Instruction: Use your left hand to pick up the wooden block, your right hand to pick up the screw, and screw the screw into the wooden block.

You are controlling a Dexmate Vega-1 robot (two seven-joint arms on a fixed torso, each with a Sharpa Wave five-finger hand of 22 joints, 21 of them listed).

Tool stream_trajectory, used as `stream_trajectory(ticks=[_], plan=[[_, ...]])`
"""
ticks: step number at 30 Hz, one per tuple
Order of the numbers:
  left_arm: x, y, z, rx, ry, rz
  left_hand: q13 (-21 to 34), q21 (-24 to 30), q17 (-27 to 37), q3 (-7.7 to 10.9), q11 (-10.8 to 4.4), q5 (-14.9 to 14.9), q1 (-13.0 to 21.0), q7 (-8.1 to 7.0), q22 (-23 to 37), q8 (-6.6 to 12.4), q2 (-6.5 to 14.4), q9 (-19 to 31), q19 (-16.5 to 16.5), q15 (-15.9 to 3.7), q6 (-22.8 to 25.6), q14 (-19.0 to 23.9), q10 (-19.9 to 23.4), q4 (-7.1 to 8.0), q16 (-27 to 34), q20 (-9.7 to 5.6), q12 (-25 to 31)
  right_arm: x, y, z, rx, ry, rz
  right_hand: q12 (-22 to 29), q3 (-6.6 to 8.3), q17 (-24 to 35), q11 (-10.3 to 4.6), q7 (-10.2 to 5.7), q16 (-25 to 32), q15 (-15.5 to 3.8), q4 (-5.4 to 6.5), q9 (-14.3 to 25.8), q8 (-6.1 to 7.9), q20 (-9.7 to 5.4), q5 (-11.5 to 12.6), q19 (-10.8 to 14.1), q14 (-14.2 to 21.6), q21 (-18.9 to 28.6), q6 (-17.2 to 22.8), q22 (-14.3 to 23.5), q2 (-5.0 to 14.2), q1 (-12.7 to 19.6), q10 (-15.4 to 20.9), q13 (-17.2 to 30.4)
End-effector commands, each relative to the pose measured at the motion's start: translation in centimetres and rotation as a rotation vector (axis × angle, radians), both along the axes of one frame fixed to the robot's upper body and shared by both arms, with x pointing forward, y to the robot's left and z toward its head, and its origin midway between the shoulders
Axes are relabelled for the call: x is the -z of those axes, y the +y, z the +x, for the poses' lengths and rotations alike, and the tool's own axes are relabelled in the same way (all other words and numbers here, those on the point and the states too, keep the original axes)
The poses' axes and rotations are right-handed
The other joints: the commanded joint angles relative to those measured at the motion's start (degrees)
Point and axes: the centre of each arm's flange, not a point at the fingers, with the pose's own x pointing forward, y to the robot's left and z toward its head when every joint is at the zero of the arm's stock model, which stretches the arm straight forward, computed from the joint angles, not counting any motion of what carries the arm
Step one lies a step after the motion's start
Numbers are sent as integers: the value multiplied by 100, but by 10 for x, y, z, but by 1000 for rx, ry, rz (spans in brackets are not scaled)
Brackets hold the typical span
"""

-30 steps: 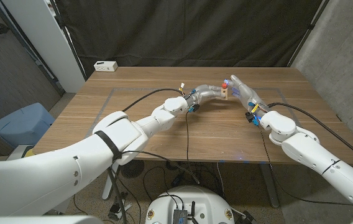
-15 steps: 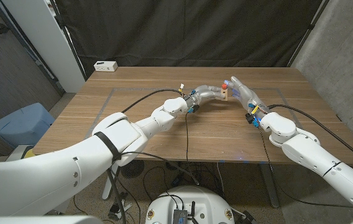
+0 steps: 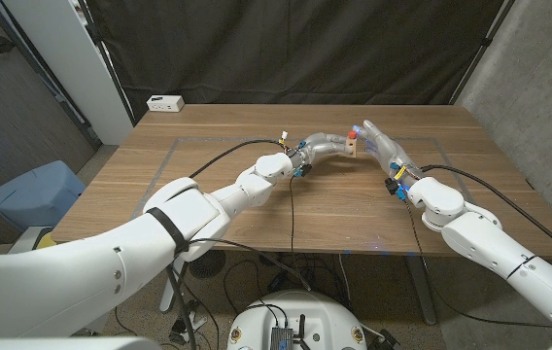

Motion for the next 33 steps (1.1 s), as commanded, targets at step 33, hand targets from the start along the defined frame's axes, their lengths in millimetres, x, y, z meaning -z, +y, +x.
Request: stream_trajectory(ticks=[33], plan=[[3,3,-1,11,-2,1,18,55,16,225,-6,44,-65,-2,12,37,163,6,27,-152,45,-25,31,225,6,19,26,-11,-7,0,32,-34,28,26,53,4,27,25,47,-29,9,15,18,-6,32,-2,-994,30,24,23,16,-29,-506,-3]])
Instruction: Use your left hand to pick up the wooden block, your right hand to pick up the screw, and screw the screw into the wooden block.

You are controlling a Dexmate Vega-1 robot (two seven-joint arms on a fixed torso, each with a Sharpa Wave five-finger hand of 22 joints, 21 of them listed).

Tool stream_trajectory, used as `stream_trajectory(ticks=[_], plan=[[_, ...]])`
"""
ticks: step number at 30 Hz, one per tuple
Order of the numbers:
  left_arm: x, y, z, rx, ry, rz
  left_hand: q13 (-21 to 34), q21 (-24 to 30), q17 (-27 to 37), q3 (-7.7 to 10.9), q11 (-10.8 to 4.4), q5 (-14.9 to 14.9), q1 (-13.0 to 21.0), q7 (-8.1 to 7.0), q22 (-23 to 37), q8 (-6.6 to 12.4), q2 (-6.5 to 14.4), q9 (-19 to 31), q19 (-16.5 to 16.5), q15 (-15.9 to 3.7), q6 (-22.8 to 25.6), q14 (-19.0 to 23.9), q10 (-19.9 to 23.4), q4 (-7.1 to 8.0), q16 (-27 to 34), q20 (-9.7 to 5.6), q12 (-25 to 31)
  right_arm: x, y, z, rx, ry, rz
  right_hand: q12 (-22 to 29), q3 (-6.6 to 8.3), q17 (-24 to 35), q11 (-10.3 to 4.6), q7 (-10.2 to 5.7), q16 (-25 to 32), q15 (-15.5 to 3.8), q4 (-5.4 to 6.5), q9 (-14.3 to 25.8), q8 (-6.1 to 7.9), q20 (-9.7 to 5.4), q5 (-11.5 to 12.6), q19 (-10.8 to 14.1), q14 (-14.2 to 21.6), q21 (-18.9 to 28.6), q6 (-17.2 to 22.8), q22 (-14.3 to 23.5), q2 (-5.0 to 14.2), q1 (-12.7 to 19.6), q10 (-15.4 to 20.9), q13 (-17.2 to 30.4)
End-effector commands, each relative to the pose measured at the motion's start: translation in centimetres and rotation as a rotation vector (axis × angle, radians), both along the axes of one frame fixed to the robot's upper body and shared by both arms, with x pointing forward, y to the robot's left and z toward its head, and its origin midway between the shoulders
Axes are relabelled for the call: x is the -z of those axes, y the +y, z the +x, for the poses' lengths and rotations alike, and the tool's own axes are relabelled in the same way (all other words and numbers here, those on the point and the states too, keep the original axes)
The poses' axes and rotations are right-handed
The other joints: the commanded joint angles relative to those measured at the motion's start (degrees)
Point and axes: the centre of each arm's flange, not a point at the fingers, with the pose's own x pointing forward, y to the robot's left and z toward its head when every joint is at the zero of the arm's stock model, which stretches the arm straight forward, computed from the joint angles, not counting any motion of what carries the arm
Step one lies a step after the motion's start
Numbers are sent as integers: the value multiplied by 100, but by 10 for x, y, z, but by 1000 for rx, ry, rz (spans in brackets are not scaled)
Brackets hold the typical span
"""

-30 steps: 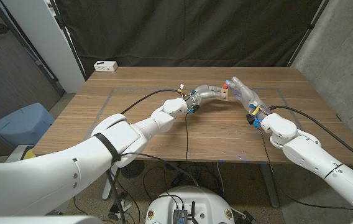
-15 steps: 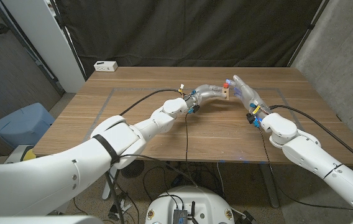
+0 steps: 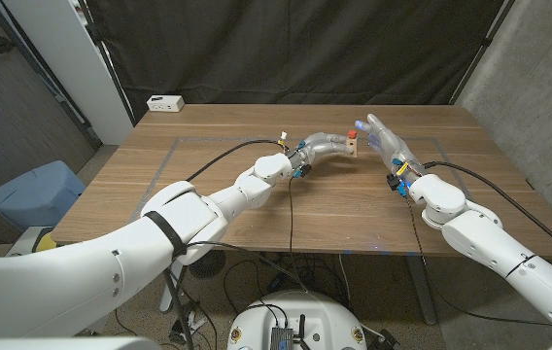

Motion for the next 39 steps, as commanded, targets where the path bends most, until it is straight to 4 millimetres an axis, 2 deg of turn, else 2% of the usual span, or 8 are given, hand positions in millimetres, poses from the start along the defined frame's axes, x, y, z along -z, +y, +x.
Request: stream_trajectory(ticks=[1,19,39], plan=[[0,2,2,-5,11,2,12,56,6,224,-5,27,-62,3,12,35,136,6,28,-152,59,-22,37,224,6,20,27,1,-2,2,10,11,2,26,53,14,26,23,45,-31,9,6,5,-9,33,-4,-998,29,26,23,15,-30,-505,-3],[0,6,2,-1,9,1,17,55,5,229,-4,27,-70,19,12,37,139,6,28,-148,64,-21,33,229,4,20,29,11,7,4,-4,40,13,22,53,14,31,27,45,-26,12,7,10,-6,33,-7,-994,27,41,23,1,-41,-510,-2],[0,7,1,7,2,1,14,54,5,227,0,26,-77,18,12,36,136,6,26,-164,62,-23,47,231,4,21,35,12,16,3,-24,41,-3,22,61,14,24,25,42,-30,14,8,10,-7,36,-8,-996,25,44,23,-1,-49,-503,-2]])
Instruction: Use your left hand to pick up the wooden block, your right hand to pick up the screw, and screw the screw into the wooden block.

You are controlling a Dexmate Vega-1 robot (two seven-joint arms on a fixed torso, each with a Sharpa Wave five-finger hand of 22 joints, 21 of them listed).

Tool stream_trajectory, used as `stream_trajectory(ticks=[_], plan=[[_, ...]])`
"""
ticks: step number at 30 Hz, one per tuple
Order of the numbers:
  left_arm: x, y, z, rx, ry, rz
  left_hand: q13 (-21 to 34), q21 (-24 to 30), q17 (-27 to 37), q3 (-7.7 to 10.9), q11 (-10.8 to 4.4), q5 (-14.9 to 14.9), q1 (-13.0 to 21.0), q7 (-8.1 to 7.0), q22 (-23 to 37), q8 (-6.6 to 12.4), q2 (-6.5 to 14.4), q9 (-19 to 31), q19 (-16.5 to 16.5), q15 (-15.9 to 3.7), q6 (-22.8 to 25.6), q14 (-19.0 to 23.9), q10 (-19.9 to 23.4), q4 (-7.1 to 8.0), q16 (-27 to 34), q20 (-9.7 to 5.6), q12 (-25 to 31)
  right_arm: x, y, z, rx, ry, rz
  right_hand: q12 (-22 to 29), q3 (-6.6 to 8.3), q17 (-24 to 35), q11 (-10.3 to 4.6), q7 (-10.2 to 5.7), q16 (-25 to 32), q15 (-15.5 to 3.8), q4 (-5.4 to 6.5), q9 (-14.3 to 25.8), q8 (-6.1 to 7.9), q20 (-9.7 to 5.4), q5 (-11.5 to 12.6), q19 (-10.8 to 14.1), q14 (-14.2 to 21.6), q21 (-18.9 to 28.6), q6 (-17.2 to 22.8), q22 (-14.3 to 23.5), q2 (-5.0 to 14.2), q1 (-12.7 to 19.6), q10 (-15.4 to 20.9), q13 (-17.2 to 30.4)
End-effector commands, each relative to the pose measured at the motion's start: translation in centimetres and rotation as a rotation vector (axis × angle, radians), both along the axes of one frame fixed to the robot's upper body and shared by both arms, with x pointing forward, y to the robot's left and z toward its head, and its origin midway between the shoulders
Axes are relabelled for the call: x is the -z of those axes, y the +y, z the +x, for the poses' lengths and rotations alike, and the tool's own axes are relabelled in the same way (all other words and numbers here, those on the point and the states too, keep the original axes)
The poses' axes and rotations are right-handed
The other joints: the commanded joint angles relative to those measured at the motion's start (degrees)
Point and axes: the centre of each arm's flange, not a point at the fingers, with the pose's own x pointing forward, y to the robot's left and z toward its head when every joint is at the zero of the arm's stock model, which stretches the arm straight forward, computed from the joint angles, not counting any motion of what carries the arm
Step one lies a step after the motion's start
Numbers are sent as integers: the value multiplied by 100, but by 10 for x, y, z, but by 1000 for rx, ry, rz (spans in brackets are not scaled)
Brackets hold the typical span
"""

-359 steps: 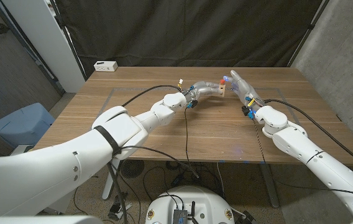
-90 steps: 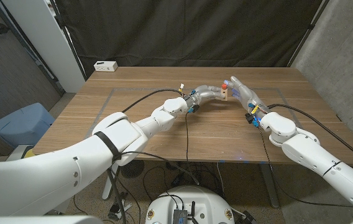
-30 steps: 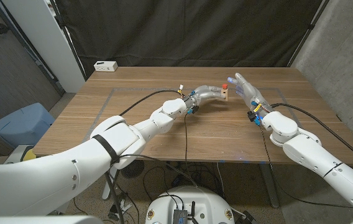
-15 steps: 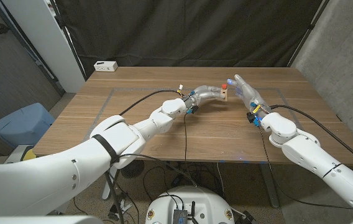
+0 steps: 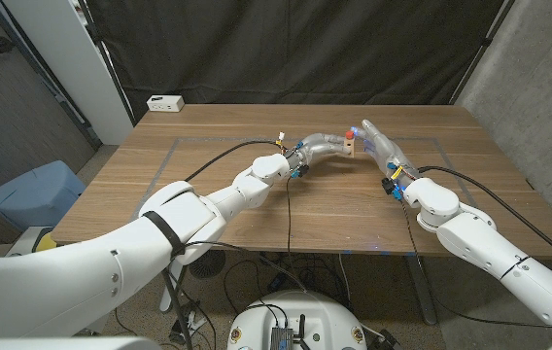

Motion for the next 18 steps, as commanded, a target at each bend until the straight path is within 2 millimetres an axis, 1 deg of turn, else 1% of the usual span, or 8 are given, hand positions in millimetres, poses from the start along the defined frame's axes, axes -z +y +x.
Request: stream_trajectory(ticks=[1,4,18], plan=[[0,0,-1,7,-5,0,13,53,9,227,9,25,-79,5,12,37,135,6,25,-161,67,-21,52,231,5,23,50,1,4,-2,-8,2,-3,22,41,13,24,23,43,-28,-6,8,11,-6,36,-9,-994,25,46,23,-1,-49,-502,-2],[0,-1,-1,9,-4,0,14,53,8,228,8,25,-75,2,12,38,133,6,24,-163,70,-20,51,227,4,18,50,1,4,-3,-8,2,-4,18,43,12,2,16,43,-29,-6,8,11,-8,37,-9,-993,25,47,23,-1,-49,-511,-2],[2,-2,-2,11,-3,-2,9,53,8,231,4,26,-80,8,12,35,136,6,22,-153,61,-10,47,231,7,16,46,4,3,-7,-8,1,-9,19,49,12,27,24,42,-31,-6,9,12,-7,38,-9,-993,24,51,23,-2,-51,-507,-2]])
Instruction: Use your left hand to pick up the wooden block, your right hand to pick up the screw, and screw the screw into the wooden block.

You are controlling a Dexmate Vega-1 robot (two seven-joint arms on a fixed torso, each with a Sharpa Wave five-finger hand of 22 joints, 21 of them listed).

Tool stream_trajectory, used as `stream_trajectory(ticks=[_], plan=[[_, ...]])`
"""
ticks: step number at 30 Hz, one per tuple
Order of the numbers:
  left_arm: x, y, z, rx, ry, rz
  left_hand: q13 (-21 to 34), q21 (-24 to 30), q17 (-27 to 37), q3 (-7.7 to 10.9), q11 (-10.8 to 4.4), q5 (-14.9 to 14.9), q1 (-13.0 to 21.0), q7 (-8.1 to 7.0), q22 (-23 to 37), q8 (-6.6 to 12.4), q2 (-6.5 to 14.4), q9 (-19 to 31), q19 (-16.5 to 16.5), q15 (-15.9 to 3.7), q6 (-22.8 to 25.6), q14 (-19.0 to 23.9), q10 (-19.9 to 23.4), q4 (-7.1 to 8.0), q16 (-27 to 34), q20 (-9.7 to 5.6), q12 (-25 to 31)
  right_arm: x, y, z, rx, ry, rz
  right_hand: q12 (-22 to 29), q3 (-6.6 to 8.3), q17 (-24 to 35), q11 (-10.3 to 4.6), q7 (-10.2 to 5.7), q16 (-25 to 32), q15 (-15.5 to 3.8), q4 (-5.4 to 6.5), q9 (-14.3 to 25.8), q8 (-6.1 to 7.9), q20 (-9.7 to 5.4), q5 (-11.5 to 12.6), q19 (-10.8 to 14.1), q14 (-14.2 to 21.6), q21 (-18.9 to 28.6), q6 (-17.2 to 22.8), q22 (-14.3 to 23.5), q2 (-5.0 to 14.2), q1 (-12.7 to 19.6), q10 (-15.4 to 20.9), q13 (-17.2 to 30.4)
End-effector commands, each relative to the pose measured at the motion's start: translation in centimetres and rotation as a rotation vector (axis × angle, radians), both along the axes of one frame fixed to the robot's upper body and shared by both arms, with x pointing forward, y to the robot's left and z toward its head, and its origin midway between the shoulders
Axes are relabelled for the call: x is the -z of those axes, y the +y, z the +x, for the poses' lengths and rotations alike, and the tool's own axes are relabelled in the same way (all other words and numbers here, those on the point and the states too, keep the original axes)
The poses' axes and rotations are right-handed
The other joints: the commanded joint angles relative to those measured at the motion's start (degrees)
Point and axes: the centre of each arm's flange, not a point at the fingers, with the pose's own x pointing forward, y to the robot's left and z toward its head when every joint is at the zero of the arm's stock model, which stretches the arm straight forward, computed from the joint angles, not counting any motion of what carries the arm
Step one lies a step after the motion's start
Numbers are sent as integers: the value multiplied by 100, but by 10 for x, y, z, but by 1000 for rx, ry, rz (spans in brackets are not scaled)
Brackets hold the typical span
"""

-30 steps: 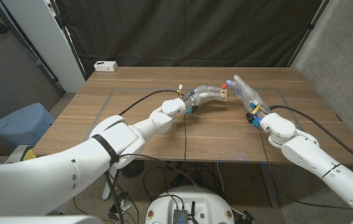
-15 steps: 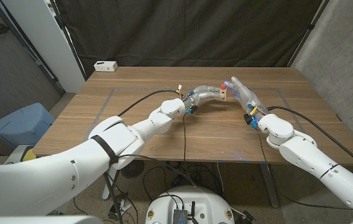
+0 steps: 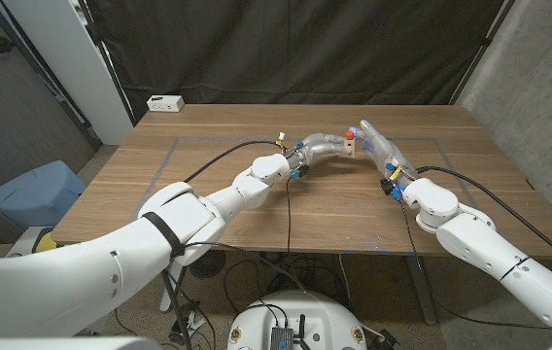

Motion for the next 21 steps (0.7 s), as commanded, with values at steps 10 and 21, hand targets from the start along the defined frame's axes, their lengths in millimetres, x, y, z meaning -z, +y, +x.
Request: stream_trajectory(ticks=[10,21], plan=[[4,0,-1,6,6,-10,16,53,17,234,-3,26,-81,8,12,33,137,9,23,-156,57,-16,38,230,3,15,31,5,-1,-9,9,2,-5,20,54,11,26,15,38,-28,-6,10,13,-13,40,-7,-999,25,57,23,-3,-53,-503,-2],[7,-1,-2,10,11,-12,19,54,17,237,2,27,-88,31,12,33,140,9,24,-153,56,-14,30,234,3,14,30,7,-2,-14,16,1,-7,18,59,11,13,8,37,-33,-4,10,14,-13,41,-6,-1002,25,62,23,-4,-57,-506,-2]])
